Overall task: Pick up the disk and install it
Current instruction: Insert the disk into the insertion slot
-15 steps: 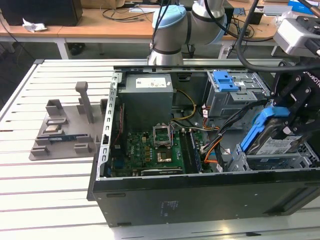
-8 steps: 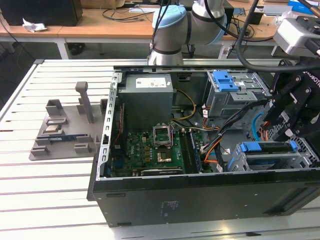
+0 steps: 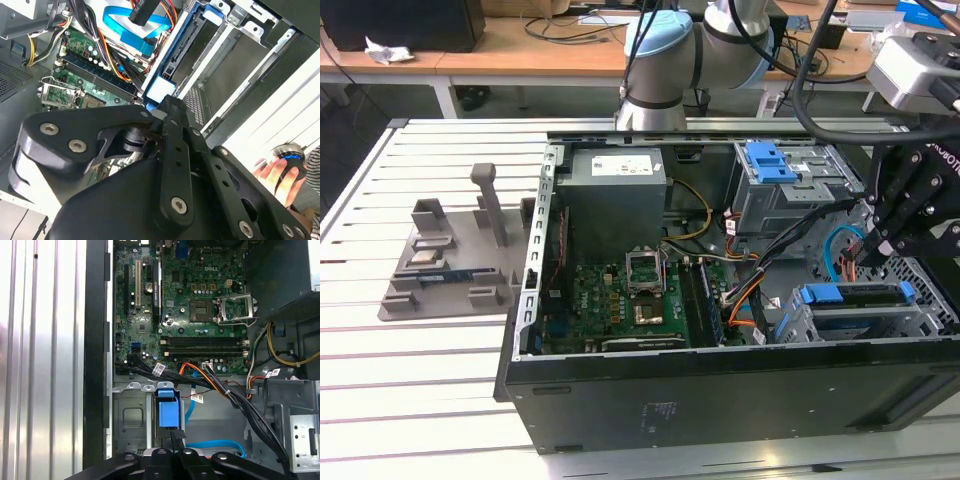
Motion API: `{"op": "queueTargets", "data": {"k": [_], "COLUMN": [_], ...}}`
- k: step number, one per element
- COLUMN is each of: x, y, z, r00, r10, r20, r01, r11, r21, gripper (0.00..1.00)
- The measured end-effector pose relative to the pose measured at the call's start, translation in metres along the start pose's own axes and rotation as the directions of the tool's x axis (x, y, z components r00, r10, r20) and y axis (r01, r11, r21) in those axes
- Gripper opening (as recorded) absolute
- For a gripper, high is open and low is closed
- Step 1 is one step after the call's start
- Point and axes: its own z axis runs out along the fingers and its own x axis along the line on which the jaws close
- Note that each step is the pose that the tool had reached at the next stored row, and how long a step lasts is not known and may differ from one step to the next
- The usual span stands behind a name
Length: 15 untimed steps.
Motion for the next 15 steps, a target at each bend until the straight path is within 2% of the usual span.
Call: {"op": "queueTargets", "data": {"k": [6, 8, 9, 12, 15], "x": [0.0, -0.0002, -0.0005, -0.0049, -0.0049], "y": [-0.0001, -0.0038, -0.0075, -0.0496, -0.0514], "z": [0.0002, -0.0001, -0.0006, -0.0034, -0.0036], "r00": [1.0, 1.0, 1.0, 1.0, 1.0], "r10": [0.0, 0.0, 0.0, 0.0, 0.0], "r20": [0.0001, 0.0, -0.0005, -0.0015, -0.0014], "r01": [0.0, 0.0, 0.0, 0.0, 0.0], "r11": [1.0, 1.0, 1.0, 1.0, 1.0], "r21": [0.0, -0.0001, -0.0001, -0.0008, -0.0007], "gripper": [0.11, 0.11, 0.11, 0.11, 0.11]}}
